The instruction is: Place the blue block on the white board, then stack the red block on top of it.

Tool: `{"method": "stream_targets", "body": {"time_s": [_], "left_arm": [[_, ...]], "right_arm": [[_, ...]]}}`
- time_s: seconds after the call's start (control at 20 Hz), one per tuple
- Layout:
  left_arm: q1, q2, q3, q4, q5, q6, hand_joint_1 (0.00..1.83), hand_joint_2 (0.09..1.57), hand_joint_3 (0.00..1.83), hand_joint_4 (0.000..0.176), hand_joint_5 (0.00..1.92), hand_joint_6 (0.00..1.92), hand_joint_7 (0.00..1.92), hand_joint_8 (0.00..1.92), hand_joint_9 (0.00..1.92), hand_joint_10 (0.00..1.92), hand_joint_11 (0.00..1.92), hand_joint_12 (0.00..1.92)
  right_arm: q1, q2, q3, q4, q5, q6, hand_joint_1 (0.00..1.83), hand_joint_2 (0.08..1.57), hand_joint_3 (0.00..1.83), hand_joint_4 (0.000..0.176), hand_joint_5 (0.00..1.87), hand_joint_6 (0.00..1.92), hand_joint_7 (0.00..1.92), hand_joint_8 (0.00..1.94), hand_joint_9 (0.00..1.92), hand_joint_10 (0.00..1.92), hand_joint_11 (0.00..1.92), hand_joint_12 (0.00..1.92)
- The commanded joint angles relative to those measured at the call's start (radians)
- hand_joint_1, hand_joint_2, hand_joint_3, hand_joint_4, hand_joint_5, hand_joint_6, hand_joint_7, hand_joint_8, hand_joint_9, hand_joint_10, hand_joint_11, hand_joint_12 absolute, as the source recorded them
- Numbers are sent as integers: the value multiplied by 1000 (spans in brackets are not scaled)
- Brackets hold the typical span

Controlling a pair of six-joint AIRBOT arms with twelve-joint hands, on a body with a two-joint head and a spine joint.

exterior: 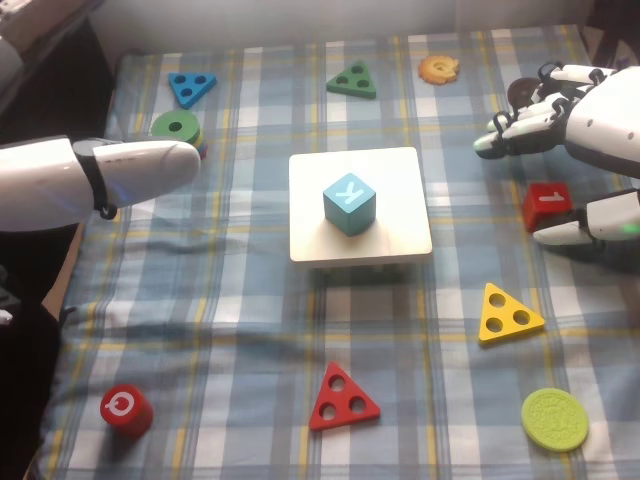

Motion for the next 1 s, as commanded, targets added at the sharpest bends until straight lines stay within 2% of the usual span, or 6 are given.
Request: {"method": "stream_targets", "body": {"time_s": [0.0,0.75,0.8,0.85,0.9,0.95], "left_arm": [[-7,5,0,13,-128,-8,746,843,0,174,178,7,124,2,77,15,89,47],[37,4,-4,-21,-155,-40,740,832,0,172,164,4,138,3,90,5,76,59],[39,3,-4,-23,-157,-42,729,835,0,170,165,4,139,3,91,5,79,62],[44,2,-4,-26,-158,-43,733,832,0,176,161,2,137,2,86,2,74,62],[45,2,-4,-26,-158,-44,725,830,0,176,158,0,133,0,82,0,70,62],[46,2,-4,-27,-158,-45,723,833,0,176,156,0,134,1,80,0,66,62]], "right_arm": [[13,-1,3,20,91,-3,956,973,0,0,591,8,499,5,515,12,113,914],[13,22,-6,30,87,-4,942,1016,3,0,927,25,753,12,744,15,308,849],[13,22,-6,30,88,-4,996,1132,0,130,946,827,775,17,755,12,282,904],[16,22,-7,30,94,-4,1023,1128,0,117,940,1038,826,21,765,9,243,976],[17,22,-8,30,98,-4,1036,1120,0,98,956,1025,843,17,770,7,222,1019],[19,22,-9,30,102,-4,1022,1121,0,130,952,1035,857,17,770,6,202,1037]]}}
